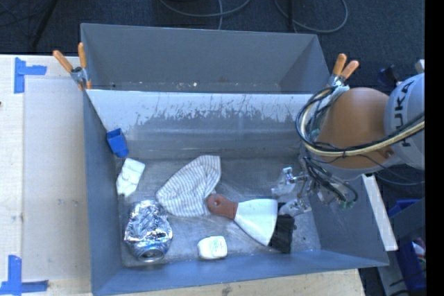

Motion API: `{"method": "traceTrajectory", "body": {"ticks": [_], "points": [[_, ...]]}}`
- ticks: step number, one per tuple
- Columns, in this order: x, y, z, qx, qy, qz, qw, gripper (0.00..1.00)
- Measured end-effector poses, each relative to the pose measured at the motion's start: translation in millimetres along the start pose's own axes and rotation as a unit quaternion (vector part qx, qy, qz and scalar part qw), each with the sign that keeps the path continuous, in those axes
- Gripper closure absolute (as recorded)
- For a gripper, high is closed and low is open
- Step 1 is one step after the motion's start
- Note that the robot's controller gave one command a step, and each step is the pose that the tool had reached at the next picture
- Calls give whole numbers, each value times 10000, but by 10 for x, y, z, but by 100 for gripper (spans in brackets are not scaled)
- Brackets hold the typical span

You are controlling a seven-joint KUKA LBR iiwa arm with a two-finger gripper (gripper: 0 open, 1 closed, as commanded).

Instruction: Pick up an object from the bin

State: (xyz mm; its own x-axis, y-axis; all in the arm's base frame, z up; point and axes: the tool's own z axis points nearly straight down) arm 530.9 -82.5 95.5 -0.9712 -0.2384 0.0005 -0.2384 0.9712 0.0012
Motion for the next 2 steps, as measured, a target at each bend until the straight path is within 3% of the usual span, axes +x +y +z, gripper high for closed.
{"method": "traceTrajectory", "body": {"ticks": [1,2], "points": [[-140,-61,-640,-8,14,-294,9996,100],[-34,-179,-1233,-11,14,-330,9995,100]]}}
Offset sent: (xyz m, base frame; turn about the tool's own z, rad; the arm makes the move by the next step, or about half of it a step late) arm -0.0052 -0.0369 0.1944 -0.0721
